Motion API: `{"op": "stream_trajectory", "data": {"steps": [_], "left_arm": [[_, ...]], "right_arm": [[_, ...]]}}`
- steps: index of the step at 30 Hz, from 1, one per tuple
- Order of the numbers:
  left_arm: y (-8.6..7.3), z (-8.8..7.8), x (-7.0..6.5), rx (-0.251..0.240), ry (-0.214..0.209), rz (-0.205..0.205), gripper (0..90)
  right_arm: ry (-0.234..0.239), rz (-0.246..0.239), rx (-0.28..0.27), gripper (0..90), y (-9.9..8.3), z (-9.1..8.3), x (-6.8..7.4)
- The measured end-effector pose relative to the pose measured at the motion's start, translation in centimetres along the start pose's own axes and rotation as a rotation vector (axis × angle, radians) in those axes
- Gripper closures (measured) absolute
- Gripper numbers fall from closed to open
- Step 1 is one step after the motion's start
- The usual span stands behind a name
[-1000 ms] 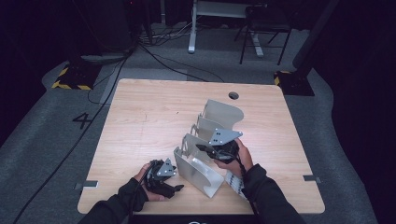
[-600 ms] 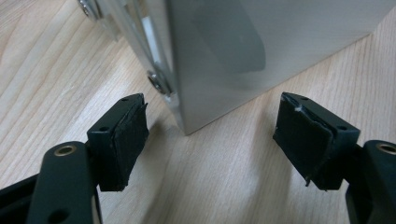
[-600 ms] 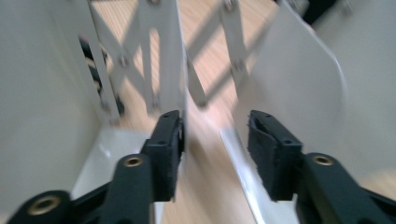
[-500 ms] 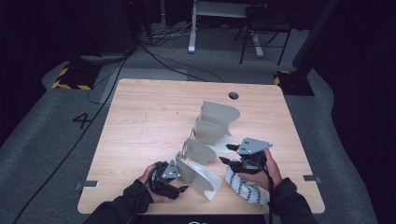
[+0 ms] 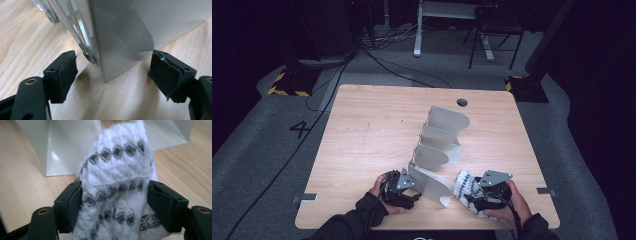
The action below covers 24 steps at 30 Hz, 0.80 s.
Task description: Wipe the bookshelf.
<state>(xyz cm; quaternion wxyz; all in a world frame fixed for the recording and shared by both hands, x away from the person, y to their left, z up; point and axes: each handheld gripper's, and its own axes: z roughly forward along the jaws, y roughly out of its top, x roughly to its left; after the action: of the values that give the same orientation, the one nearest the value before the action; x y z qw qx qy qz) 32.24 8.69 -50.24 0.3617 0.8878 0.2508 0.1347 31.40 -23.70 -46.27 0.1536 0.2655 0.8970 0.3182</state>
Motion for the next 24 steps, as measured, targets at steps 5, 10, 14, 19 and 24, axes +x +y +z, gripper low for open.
{"op": "stream_trajectory", "data": {"steps": [5, 10, 14, 19, 24], "left_arm": [[1.0, 1.0, 0.1, -0.003, 0.021, -0.016, 24.6], [1.8, 1.8, 0.3, -0.005, 0.038, -0.022, 25.7], [2.4, 2.5, 0.4, -0.005, 0.052, -0.030, 25.9], [3.0, 3.0, 0.5, -0.006, 0.064, -0.032, 25.9], [3.2, 3.2, 0.6, -0.007, 0.059, -0.032, 26.3]], "right_arm": [[-0.058, 0.075, 0.005, 30.9, -0.9, 1.2, -2.0], [0.020, 0.154, 0.014, 40.9, -1.7, 1.9, -3.1], [0.098, 0.164, 0.005, 60.0, -1.8, 1.9, -3.2], [0.115, 0.139, -0.002, 73.0, -1.7, 1.7, -2.9], [0.086, 0.109, -0.035, 77.1, -1.5, 0.7, -2.5]]}}
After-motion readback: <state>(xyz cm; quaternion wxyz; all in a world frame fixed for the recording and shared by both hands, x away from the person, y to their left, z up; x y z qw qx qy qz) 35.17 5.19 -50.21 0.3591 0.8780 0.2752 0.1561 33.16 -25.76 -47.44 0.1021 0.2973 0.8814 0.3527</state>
